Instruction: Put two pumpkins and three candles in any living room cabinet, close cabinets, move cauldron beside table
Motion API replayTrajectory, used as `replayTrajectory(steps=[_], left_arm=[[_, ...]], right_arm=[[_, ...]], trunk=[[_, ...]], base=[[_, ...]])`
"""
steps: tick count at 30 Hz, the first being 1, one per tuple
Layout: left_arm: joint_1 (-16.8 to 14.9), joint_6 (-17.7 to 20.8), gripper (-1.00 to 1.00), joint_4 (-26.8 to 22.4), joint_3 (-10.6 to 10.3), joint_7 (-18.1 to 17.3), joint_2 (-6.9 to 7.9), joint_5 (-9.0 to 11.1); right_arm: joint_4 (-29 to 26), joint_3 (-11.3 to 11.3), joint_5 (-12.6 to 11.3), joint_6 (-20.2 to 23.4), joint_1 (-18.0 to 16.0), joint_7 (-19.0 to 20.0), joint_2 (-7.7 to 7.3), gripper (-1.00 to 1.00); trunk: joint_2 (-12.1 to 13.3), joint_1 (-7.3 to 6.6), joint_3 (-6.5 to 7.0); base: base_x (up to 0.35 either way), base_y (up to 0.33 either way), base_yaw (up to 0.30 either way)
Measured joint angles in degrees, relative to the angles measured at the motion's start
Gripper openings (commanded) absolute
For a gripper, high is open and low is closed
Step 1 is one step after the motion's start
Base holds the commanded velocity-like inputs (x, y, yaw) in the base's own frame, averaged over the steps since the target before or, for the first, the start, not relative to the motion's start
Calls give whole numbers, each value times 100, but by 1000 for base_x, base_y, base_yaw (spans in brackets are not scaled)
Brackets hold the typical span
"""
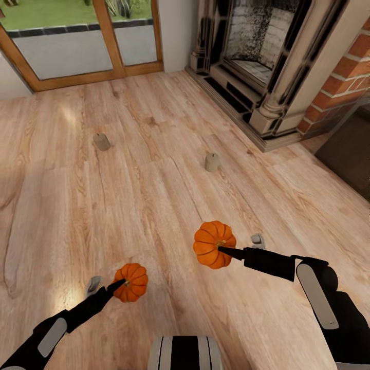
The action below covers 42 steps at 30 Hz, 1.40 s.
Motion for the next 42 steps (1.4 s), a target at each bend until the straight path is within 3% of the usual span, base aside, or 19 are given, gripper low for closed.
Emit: replayTrajectory(steps=[2, 7, 12, 22, 24, 30, 42], left_arm=[[2, 226, -100, -2, 8, -455, 99, 10], [9, 541, -100, -2, 19, -1194, 238, 33], [10, 793, -100, 1, 40, -1427, 250, 18], [5, 1049, -100, -144, 28, -1386, 244, -50], [3, 1246, -100, -194, 21, -1341, 243, -81], [1, 1890, -100, -622, 8, -640, 221, -57], [0, 1968, -100, -680, 4, -488, 231, -35]], right_arm=[[39, -9, -17, -17, 0, -8, -4, -100], [159, -25, 7, -33, 0, -11, -8, -100], [209, -32, -16, -43, 0, -3, -9, -100], [230, -35, -23, -43, 0, -53, -5, -100], [244, -35, -24, -43, 0, -76, -2, -100], [292, -30, -25, -51, 0, -165, 0, -100], [296, -36, -5, -61, 2, -331, -1, -100]], trunk=[[3, -5, 44], [9, -18, 155], [16, -31, 266], [30, -57, 488], [32, -62, 532], [40, -77, 665], [57, -106, 931]], base=[[0, 0, 0], [0, 0, 0], [0, 0, 0], [0, 0, 0], [0, 0, 0], [-23, 0, 0], [-274, 0, -85]])
